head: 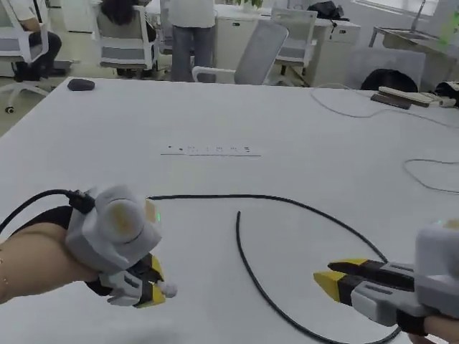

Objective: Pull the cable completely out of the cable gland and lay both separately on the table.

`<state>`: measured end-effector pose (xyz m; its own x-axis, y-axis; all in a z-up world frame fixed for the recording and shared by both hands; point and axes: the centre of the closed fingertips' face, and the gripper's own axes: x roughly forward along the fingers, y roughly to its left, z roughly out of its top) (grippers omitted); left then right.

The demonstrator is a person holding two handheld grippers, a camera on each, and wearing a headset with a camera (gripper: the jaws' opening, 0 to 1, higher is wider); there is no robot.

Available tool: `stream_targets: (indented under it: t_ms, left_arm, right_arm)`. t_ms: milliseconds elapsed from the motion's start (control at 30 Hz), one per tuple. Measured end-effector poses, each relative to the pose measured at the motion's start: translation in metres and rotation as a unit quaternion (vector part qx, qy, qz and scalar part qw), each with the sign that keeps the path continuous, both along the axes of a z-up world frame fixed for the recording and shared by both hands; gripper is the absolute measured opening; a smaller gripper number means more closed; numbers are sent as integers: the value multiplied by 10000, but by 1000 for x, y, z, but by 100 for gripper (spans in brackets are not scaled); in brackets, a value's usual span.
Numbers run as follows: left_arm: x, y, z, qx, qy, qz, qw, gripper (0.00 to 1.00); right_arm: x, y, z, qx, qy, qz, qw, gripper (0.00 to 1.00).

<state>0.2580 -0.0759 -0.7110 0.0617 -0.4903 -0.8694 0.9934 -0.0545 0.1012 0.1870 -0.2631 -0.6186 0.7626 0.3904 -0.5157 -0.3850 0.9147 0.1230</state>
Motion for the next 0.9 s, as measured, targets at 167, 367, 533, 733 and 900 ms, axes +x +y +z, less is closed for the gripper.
stream_targets:
  t_ms: [167, 367, 533, 733, 900]
  left_arm:
    - [1, -7, -25, 182, 128, -90, 9997, 16]
    - [2, -10, -41, 154, 296, 11, 9994, 16]
    - [1, -7, -44, 277, 190, -118, 9994, 17]
    - [-4, -6, -37, 201, 319, 162, 9992, 28]
    - [-15, -4, -4, 52, 248, 190, 9995, 31]
  right_arm:
    - [-18, -4, 11, -103, -78, -47, 9999, 17]
    - [-28, -8, 19, -210, -149, -100, 9996, 18]
    - [-33, -9, 15, -322, -143, -57, 9994, 19]
    - [-42, -7, 6, -315, 17, 10, 9995, 21]
    - [-48, 0, 9, -286, 36, 159, 9995, 23]
